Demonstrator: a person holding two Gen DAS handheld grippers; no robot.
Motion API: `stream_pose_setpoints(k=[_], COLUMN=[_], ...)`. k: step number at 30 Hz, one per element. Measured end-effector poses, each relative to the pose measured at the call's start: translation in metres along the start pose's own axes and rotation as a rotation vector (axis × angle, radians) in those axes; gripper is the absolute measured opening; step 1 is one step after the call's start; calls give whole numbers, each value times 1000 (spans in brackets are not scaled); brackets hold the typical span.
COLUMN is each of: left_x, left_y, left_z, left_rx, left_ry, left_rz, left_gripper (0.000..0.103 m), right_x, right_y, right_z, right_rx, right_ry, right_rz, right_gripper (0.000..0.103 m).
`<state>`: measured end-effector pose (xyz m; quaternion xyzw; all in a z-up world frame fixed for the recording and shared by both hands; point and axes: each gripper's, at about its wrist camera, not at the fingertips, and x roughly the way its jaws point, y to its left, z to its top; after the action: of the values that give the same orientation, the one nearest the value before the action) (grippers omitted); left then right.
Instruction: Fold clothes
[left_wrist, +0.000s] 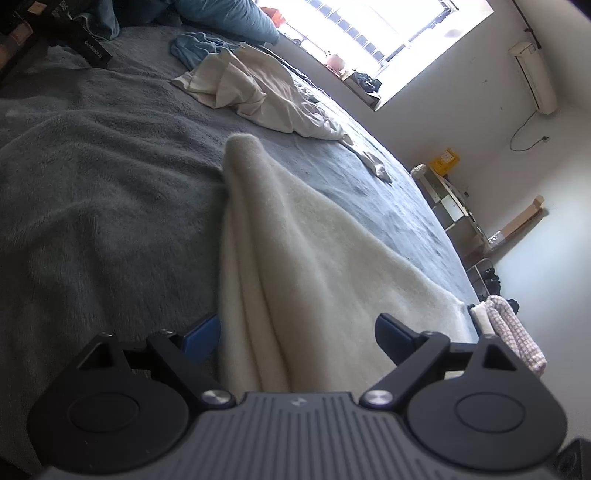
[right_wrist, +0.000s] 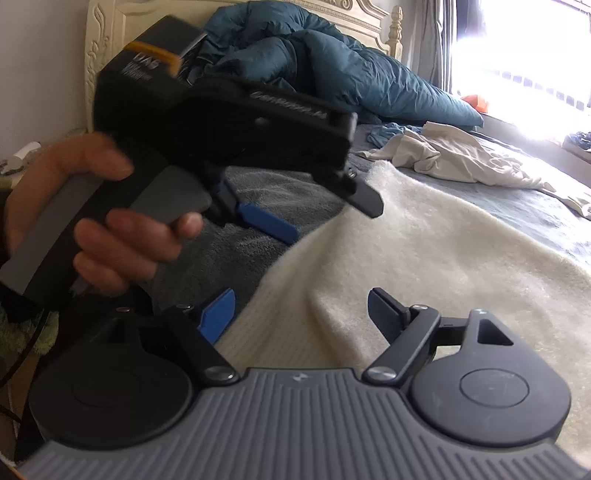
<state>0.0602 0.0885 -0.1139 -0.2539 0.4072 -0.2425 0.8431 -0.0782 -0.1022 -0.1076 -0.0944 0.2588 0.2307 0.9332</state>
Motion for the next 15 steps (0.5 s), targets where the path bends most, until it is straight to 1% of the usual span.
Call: stream_pose_setpoints(k=[6,12,15], left_x=[19,29,35], left_y=[14,19,23], left_z=[11,17,18], left_rx=[-45,-76,-101], left_ry=[19,2,14], left_rz=[-32,-68,-80], left_gripper=[91,91,91], right_x=[6,4,3], right_y=[0,1,0], right_z=[2,-3,-4], right_rx=[33,42,46], right_ry=[17,20,19], right_rz=[-23,-27,-29], right_gripper=[80,81,81])
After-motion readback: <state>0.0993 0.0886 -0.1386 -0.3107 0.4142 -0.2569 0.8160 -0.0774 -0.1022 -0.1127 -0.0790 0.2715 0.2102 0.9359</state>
